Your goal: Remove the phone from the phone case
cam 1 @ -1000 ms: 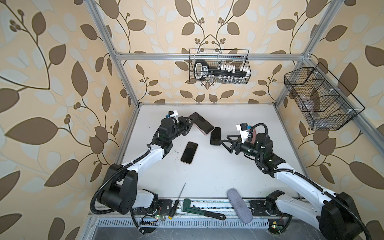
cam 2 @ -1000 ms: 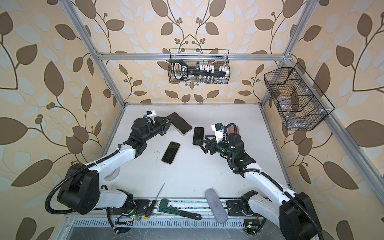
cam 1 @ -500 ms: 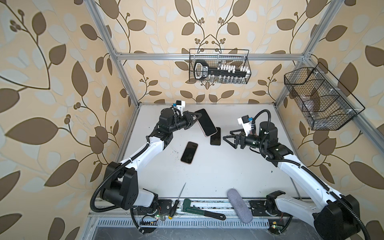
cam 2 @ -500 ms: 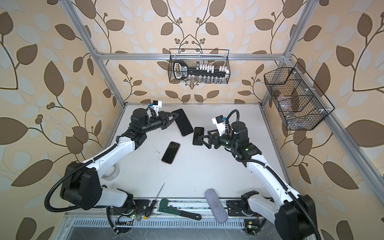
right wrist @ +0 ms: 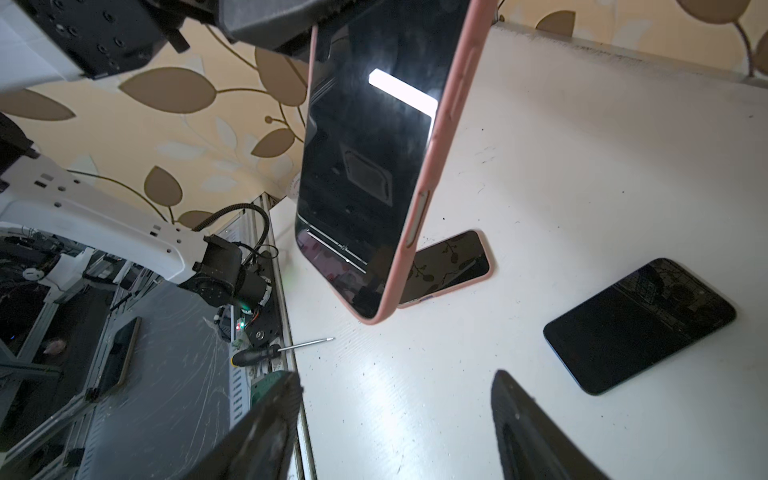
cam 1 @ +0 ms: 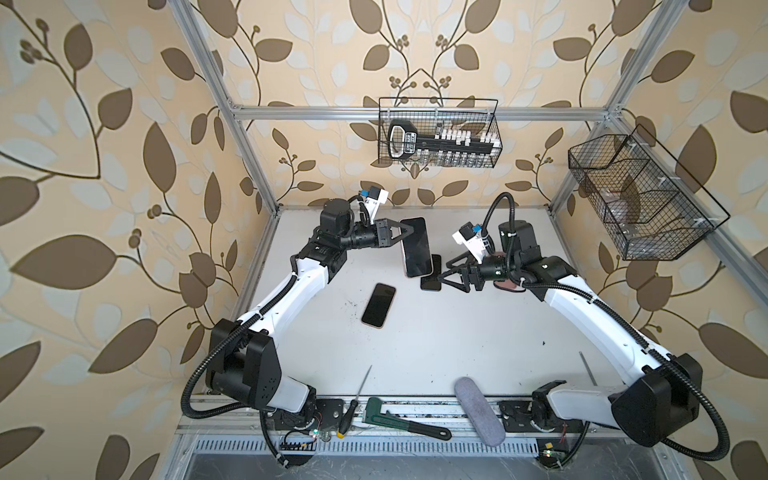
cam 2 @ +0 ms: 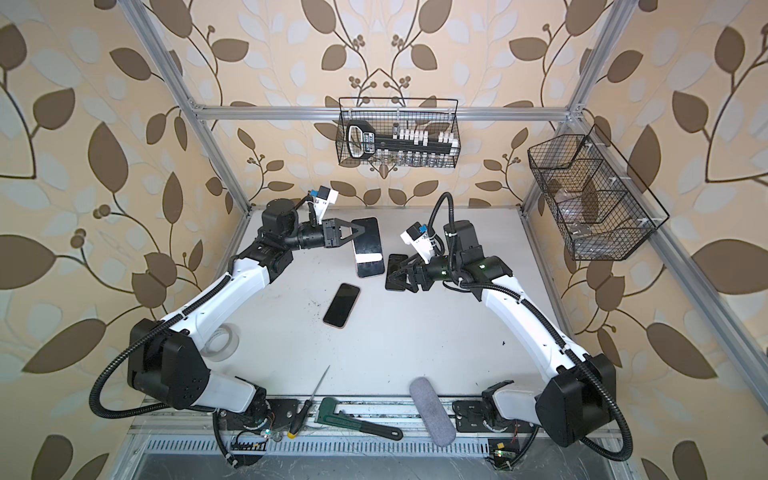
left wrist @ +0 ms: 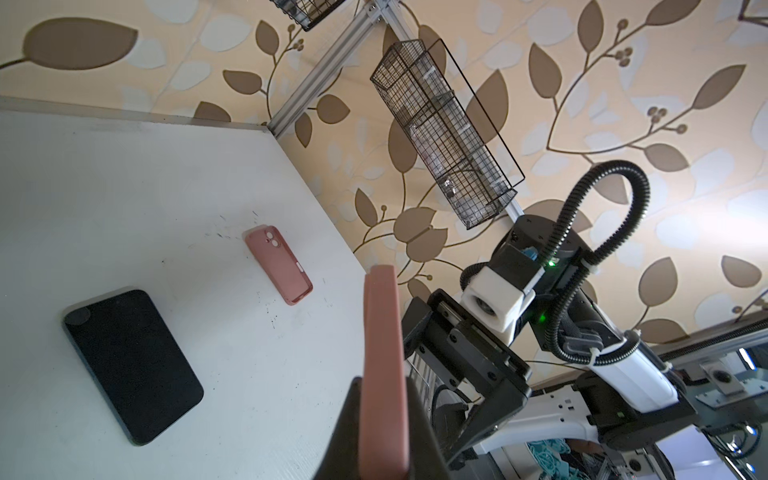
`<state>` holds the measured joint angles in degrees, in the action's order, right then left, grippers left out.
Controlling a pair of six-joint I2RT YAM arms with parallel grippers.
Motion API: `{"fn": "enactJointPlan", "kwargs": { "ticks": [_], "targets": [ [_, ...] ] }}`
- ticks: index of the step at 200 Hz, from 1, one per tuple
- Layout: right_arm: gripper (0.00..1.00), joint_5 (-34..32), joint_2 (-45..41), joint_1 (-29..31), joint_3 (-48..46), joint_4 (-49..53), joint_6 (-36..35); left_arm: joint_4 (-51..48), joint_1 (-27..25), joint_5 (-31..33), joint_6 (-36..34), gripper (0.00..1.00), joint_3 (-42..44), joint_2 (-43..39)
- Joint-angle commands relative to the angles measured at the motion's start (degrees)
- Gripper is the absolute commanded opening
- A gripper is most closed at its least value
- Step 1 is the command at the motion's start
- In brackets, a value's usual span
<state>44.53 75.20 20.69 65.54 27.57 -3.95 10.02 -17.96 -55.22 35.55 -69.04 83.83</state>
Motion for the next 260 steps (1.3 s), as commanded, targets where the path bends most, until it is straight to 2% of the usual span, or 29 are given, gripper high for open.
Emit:
{"fn": "enactJointPlan", "kwargs": {
  "ticks": [1,72,96,197,260],
  "targets": [
    [0.64,2.14,1.56,0.87,2.09,4.21,-5.9,2.13,-0.19,-5.69,-2.7,0.0,-2.96,0.0],
    [0.47,4.24,5.04,3.5,4.04,4.28,-8.18,3.54,-1.42,-7.44,-2.68,0.0,-2.26,-0.97],
    [0.45,4.95,5.51,3.83,4.64,4.07,-8.27,4.33,-1.64,-7.88,-2.26,0.0,-2.07,-1.01],
    [0.26,8.12,7.06,3.25,5.38,6.31,-10.55,6.37,-1.9,-8.41,-0.71,0.0,-2.27,-0.95],
    [0.16,10.48,7.15,3.07,5.36,7.56,-12.75,7.73,-1.91,-11.0,0.0,0.0,-2.25,-1.0]
  ]
}}
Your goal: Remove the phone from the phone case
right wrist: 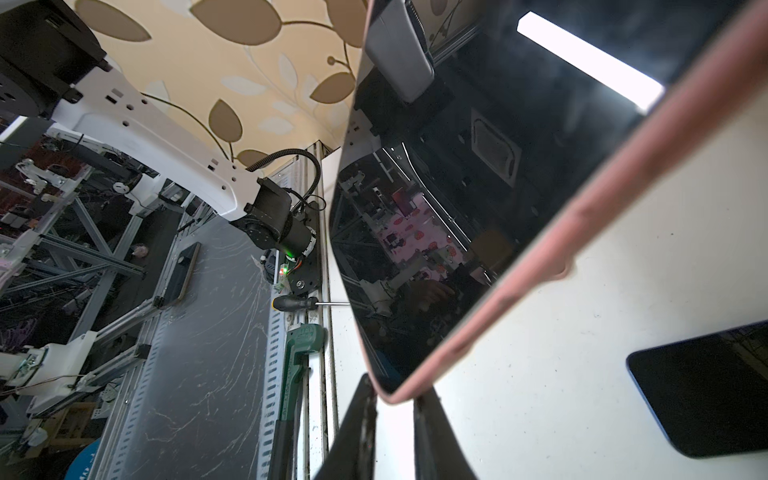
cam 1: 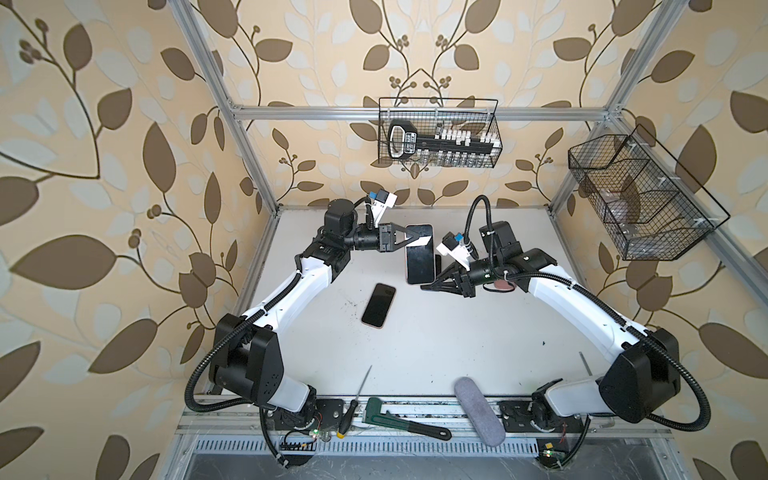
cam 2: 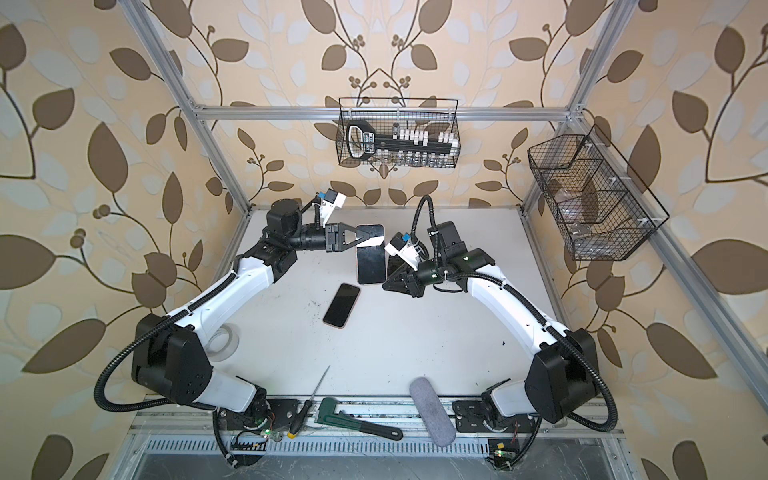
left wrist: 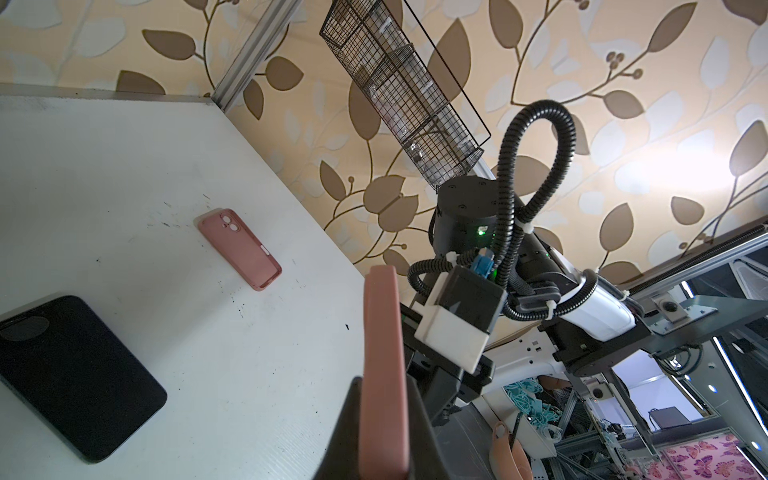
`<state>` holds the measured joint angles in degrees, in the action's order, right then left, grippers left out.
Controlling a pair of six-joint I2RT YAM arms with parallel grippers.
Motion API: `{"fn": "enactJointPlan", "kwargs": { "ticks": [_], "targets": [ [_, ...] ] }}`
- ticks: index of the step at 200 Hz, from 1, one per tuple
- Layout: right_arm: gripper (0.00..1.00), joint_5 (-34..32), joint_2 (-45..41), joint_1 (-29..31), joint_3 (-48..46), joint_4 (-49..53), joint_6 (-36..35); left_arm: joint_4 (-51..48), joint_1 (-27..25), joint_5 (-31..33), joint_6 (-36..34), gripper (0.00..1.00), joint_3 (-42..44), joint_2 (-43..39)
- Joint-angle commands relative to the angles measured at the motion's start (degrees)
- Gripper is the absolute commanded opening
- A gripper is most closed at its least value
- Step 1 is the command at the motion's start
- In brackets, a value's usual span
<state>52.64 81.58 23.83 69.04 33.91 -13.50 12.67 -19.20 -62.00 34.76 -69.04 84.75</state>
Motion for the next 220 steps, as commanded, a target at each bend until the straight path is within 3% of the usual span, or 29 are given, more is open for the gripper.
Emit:
{"fn": "enactJointPlan", "kwargs": {
  "ticks": [1,25,52,125,168,220],
  "targets": [
    [0.16,2.37,0.77,-0.09,1.88,1.24,-3.24,5.09,-0.66,-4.29,0.81,0.0,-2.29,-1.89],
    [0.28,2.99,0.69,-0.29,1.88,1.27,-3.6,5.11,-0.68,-4.62,0.74,0.0,-2.09,-1.95],
    [0.29,4.22,0.51,-0.67,1.87,1.17,-3.64,5.09,-0.75,-4.71,0.74,0.0,-2.13,-1.92],
    [0.24,6.94,0.77,-1.69,3.39,0.88,-3.39,4.91,-1.19,-4.67,0.43,0.0,-1.91,-1.89],
    [0.14,7.33,1.25,-1.69,3.56,2.18,-4.38,4.91,-1.28,-4.57,0.52,0.0,-2.33,-1.88],
    [0.32,7.86,1.52,-1.6,3.56,3.24,-5.22,4.93,-1.28,-4.37,0.52,0.0,-2.68,-1.87]
  ]
}}
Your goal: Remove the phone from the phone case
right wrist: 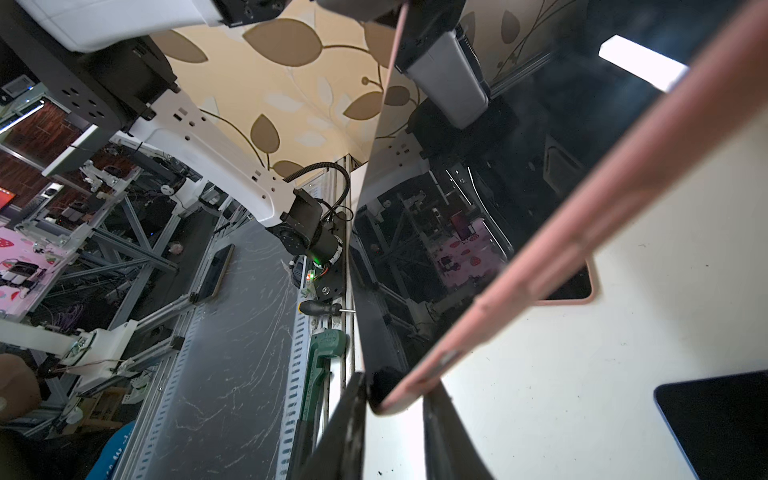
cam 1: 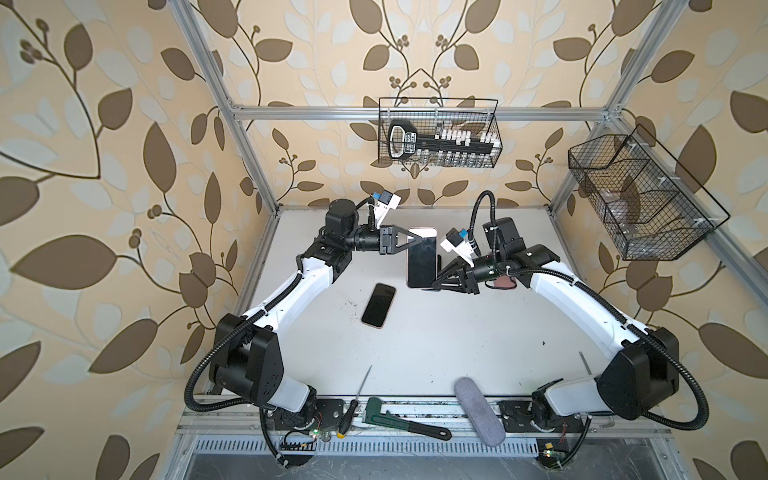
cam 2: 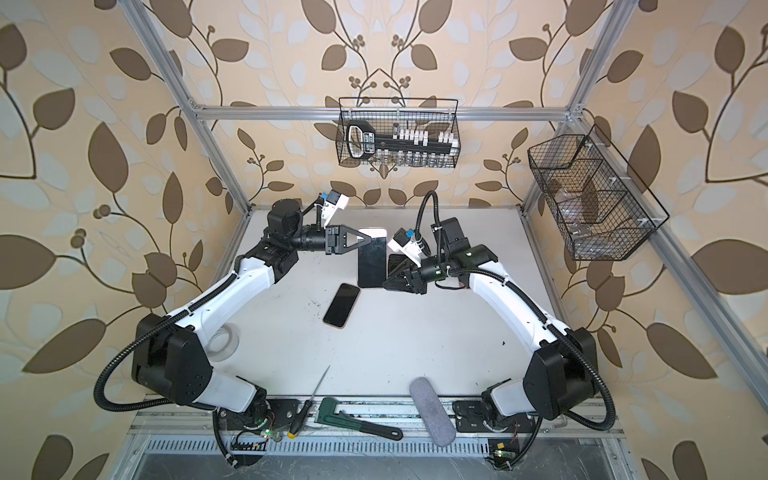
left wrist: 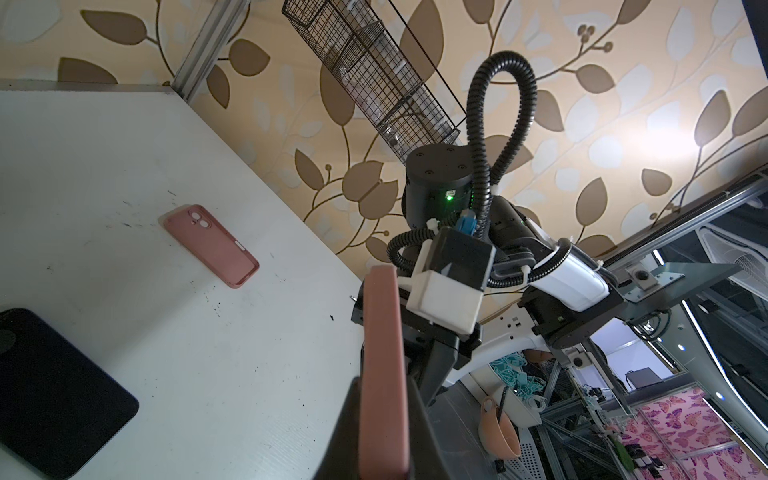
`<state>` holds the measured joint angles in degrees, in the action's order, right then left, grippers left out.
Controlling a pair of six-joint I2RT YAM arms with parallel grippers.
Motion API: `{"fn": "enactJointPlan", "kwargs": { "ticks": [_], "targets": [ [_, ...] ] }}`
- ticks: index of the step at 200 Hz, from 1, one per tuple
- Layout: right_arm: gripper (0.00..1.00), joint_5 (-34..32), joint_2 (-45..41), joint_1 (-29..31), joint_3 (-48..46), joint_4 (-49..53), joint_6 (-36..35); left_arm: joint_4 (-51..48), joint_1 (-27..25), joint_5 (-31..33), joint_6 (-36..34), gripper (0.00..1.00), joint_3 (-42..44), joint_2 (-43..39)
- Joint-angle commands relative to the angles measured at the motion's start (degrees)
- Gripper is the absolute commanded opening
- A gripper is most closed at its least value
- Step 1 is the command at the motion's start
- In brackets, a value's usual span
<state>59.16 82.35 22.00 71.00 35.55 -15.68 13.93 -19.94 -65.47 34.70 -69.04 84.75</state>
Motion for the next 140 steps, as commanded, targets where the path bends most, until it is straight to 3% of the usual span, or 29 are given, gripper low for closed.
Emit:
{"fn": "enactJointPlan", "kwargs": {
  "ticks": [1,53,140],
  "targets": [
    [0.32,1.38,0.82,0.19,1.6,1.66,-3.08,3.66,-0.53,-0.84,0.61,0.0,-2.68,-1.87],
    [0.35,1.54,1.62,0.54,2.03,3.59,-4.51,3.93,-0.51,-0.58,0.99,0.0,-3.16,-1.26],
    [0.2,1.98,2.9,1.2,3.17,4.08,-4.8,5.2,-0.53,-0.71,2.14,0.0,-2.86,-0.75]
  ]
}}
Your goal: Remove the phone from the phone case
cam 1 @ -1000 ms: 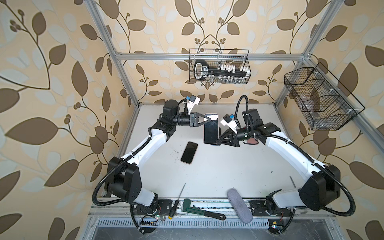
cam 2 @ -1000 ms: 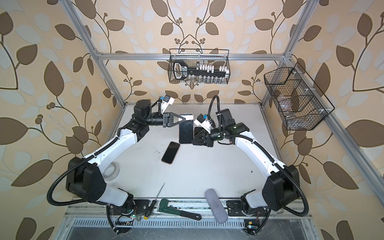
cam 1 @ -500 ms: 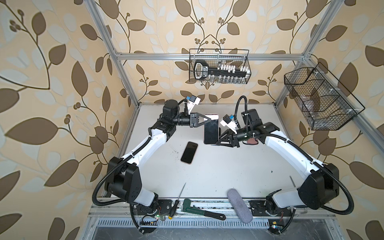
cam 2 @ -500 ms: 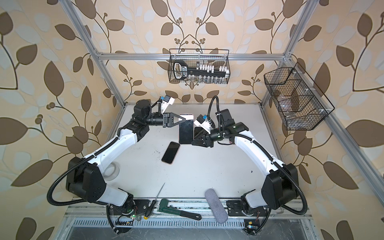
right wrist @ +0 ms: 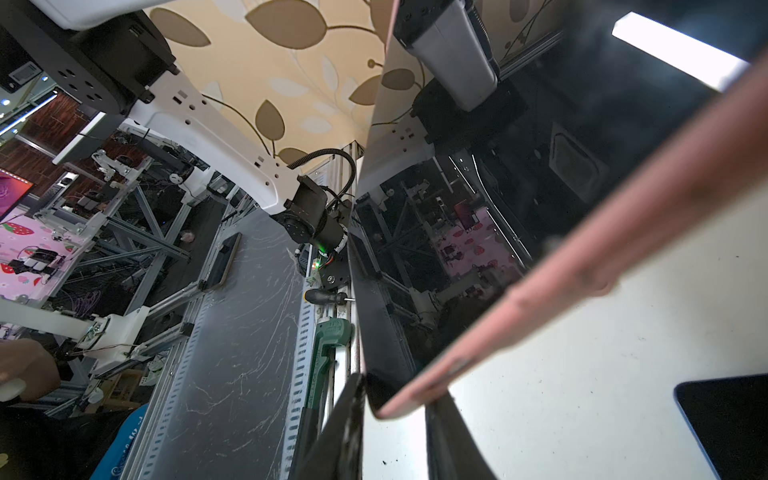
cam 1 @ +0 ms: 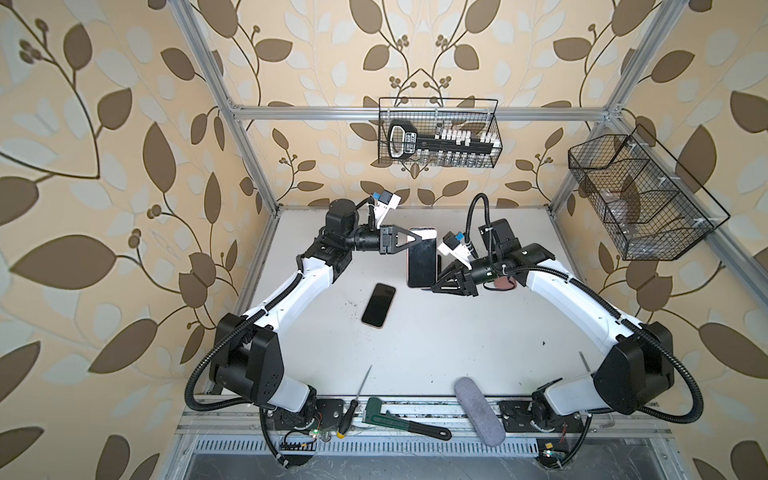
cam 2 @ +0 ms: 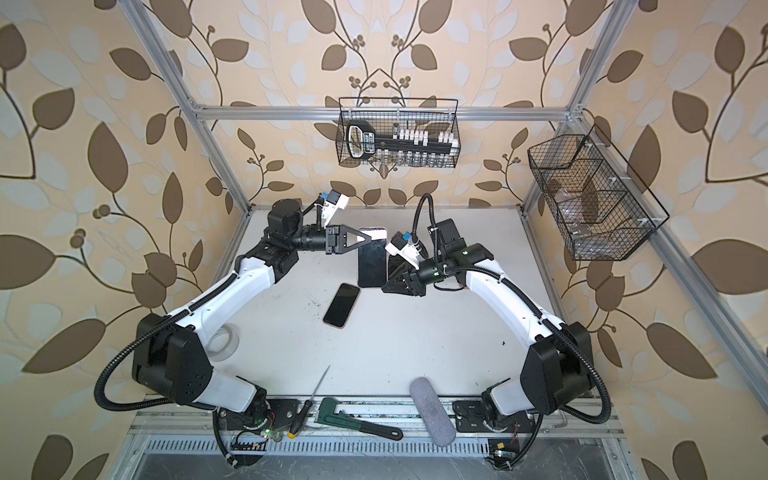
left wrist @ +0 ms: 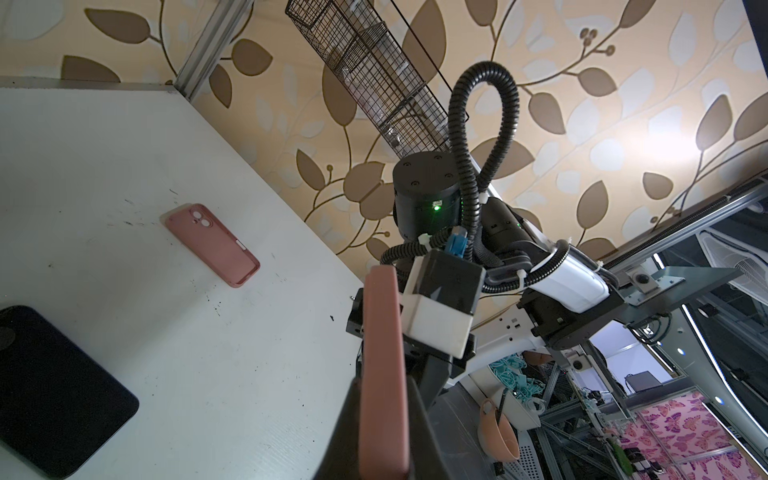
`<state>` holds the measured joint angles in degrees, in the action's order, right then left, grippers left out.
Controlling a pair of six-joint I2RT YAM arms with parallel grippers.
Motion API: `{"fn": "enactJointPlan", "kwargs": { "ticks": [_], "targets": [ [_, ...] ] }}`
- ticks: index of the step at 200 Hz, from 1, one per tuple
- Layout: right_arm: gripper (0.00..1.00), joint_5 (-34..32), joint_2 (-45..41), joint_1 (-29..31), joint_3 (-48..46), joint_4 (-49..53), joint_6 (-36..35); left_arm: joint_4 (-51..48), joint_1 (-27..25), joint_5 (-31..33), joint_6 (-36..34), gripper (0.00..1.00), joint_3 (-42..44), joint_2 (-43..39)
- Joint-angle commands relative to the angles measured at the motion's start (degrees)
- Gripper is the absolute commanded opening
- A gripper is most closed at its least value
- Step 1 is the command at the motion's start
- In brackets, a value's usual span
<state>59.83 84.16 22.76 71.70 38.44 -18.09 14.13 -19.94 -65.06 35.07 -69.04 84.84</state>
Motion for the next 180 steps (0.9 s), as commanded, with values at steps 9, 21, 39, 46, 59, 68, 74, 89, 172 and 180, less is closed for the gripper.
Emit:
{"fn": "enactJointPlan", "kwargs": {
  "ticks": [9,21,39,46,59,68,74,89,172,180],
  "targets": [
    [0.18,1.25,1.34,0.6,2.65,1.46,-2.64,5.53,-0.53,-1.13,2.25,0.0,-2.8,-0.82],
    [0.16,1.18,1.49,0.78,2.71,1.55,-2.96,6.28,-0.53,-0.79,3.24,0.0,-2.79,-0.81],
    [0.13,0.5,1.19,1.29,2.63,1.31,-3.42,6.98,-0.53,0.45,5.9,0.0,-2.88,-0.47],
    [0.12,-0.16,0.93,1.48,2.52,1.23,-3.68,8.97,-0.53,0.82,7.93,0.0,-2.44,-0.38],
    [0.11,-1.02,0.3,1.88,2.39,1.05,-4.46,12.85,-0.53,1.32,11.7,0.0,-1.34,-0.38],
    [0.1,-1.49,-0.13,1.93,2.3,0.81,-4.85,14.53,-0.53,1.34,13.75,0.0,-0.89,-0.32],
    [0.08,-1.93,-0.35,2.15,2.22,0.61,-5.01,15.31,-0.53,1.34,14.85,0.0,-0.69,-0.14],
    [0.07,-3.39,-1.2,2.45,1.83,-0.07,-5.38,17.19,-0.53,1.27,16.26,0.0,-0.16,0.14],
    [0.06,-13.65,-4.35,4.86,-0.05,-3.52,-6.17,19.09,-1.8,0.99,23.25,0.0,0.04,0.59],
    [0.06,-14.57,-4.64,5.06,-0.14,-3.77,-6.27,18.97,-1.98,1.03,23.38,0.0,-0.13,0.59]
  ]
}}
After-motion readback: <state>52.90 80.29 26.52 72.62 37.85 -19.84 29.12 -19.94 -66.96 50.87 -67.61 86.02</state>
